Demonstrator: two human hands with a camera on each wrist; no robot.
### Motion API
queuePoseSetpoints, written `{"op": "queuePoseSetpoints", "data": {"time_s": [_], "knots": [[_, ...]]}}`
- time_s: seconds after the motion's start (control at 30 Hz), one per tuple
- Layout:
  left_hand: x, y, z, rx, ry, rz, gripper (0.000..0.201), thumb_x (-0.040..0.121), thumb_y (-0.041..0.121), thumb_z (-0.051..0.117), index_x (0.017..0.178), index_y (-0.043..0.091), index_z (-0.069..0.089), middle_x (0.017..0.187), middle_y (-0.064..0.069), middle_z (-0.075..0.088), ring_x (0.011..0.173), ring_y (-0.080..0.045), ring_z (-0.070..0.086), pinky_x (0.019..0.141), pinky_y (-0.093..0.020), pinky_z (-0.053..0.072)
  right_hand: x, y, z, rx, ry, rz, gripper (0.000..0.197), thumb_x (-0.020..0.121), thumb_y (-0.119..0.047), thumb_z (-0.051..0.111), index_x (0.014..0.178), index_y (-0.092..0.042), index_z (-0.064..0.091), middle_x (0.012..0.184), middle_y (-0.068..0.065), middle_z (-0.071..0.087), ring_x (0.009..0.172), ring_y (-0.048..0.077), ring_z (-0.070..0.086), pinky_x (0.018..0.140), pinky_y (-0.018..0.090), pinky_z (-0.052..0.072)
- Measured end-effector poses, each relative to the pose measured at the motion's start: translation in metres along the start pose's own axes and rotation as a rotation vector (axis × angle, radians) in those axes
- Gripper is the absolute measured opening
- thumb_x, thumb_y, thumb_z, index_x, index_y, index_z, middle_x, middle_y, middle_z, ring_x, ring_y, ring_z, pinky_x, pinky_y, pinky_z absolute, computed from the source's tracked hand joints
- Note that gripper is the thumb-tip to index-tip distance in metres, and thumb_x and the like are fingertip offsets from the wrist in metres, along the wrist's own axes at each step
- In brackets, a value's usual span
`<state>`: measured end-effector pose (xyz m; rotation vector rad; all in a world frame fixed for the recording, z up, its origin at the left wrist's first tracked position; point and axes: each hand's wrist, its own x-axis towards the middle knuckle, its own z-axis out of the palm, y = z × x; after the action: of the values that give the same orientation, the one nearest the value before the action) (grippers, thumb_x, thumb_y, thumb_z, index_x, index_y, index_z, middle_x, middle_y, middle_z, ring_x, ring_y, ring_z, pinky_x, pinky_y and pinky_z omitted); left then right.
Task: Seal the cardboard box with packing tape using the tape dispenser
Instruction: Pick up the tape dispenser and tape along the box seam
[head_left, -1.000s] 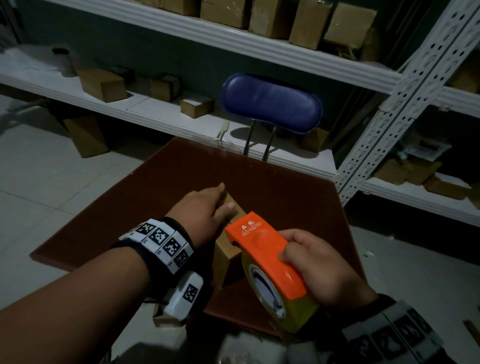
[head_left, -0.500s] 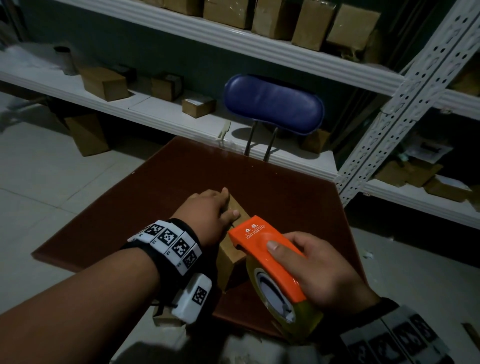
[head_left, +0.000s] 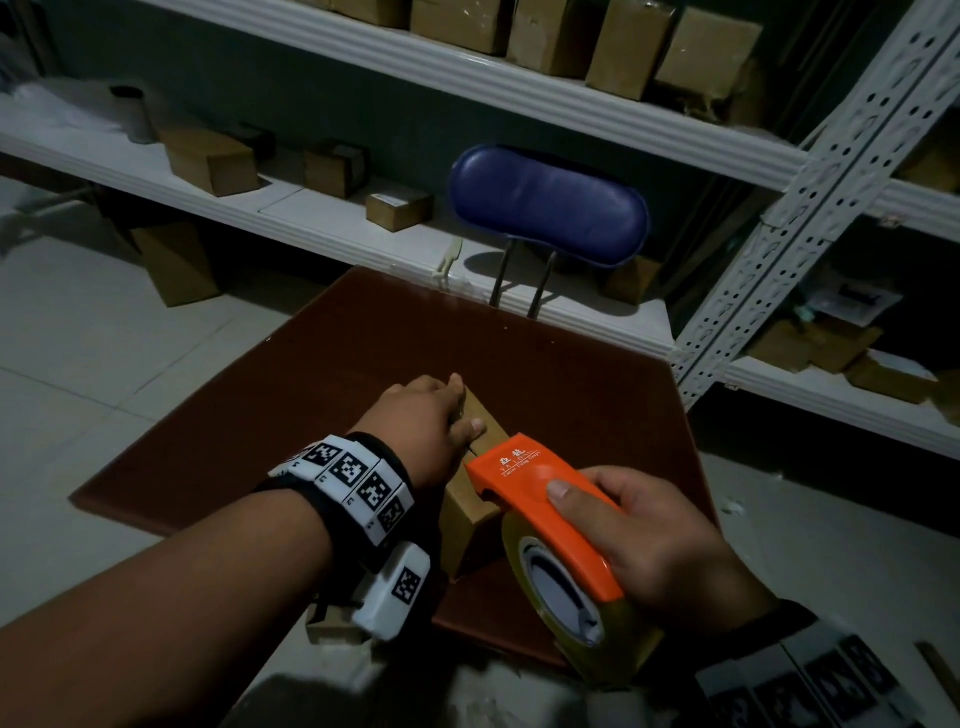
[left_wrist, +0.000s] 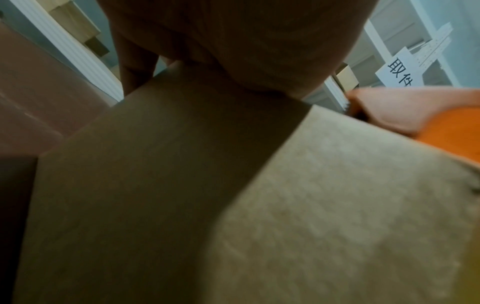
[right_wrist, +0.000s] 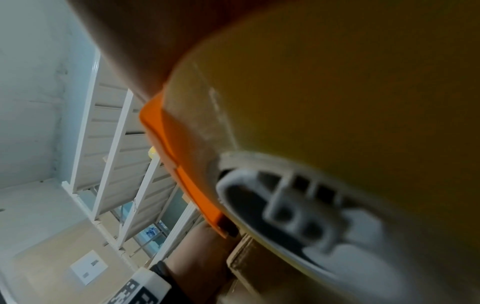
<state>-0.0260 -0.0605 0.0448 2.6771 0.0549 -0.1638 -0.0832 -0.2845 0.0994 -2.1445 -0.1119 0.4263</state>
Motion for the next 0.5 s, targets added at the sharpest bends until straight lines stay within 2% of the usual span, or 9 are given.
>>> {"op": "queuePoseSetpoints", "data": {"time_s": [0.13,0.23,0.37,0.43,0.5], "knots": [[0.001,-0.002,0.0,-0.012,0.007,0.01,0.067,0.098,0.053,0.044,0.155,0.022,0.026,0.152,-0.004,0.04,0.138,-0.032,0.036,0.111,-0.042,0.035,-0.004,0.003,-0.007,-0.007,-0.028,0.023,0.039,0.074,-0.062,0.063,0.103,-0.036,0.07,0.083,-0.014,0.076,0.073,0.002,0.073,0.061,0.02,0.053],[0.002,-0.002,0.0,-0.004,0.005,0.01,0.067,0.098,0.053,0.043,0.155,0.022,0.026,0.151,-0.004,0.04,0.137,-0.032,0.037,0.11,-0.042,0.035,-0.007,0.004,-0.01,-0.017,-0.037,0.04,0.049,0.065,-0.066,0.06,0.103,-0.037,0.069,0.086,-0.01,0.076,0.074,0.005,0.073,0.064,0.024,0.054],[0.004,0.0,0.001,-0.003,0.017,0.005,0.066,0.099,0.052,0.043,0.154,0.022,0.027,0.149,-0.004,0.042,0.135,-0.032,0.038,0.11,-0.041,0.035,-0.011,0.007,-0.012,-0.01,-0.029,0.031,0.051,0.063,-0.067,0.06,0.102,-0.037,0.07,0.084,-0.016,0.076,0.073,0.004,0.073,0.066,0.026,0.056],[0.005,0.0,0.002,-0.011,0.025,0.0,0.066,0.098,0.053,0.044,0.154,0.023,0.027,0.149,-0.003,0.042,0.135,-0.031,0.038,0.11,-0.042,0.036,-0.013,0.01,-0.014,0.007,-0.023,0.038,0.054,0.06,-0.069,0.061,0.103,-0.037,0.071,0.086,-0.014,0.076,0.076,0.008,0.074,0.071,0.033,0.059],[0.006,-0.001,0.003,-0.013,0.032,0.001,0.065,0.098,0.054,0.043,0.154,0.023,0.028,0.148,-0.003,0.043,0.135,-0.031,0.039,0.109,-0.043,0.038,-0.015,0.011,-0.014,0.015,-0.021,0.037,0.054,0.06,-0.069,0.061,0.102,-0.037,0.071,0.087,-0.013,0.076,0.078,0.009,0.074,0.074,0.033,0.059]]}}
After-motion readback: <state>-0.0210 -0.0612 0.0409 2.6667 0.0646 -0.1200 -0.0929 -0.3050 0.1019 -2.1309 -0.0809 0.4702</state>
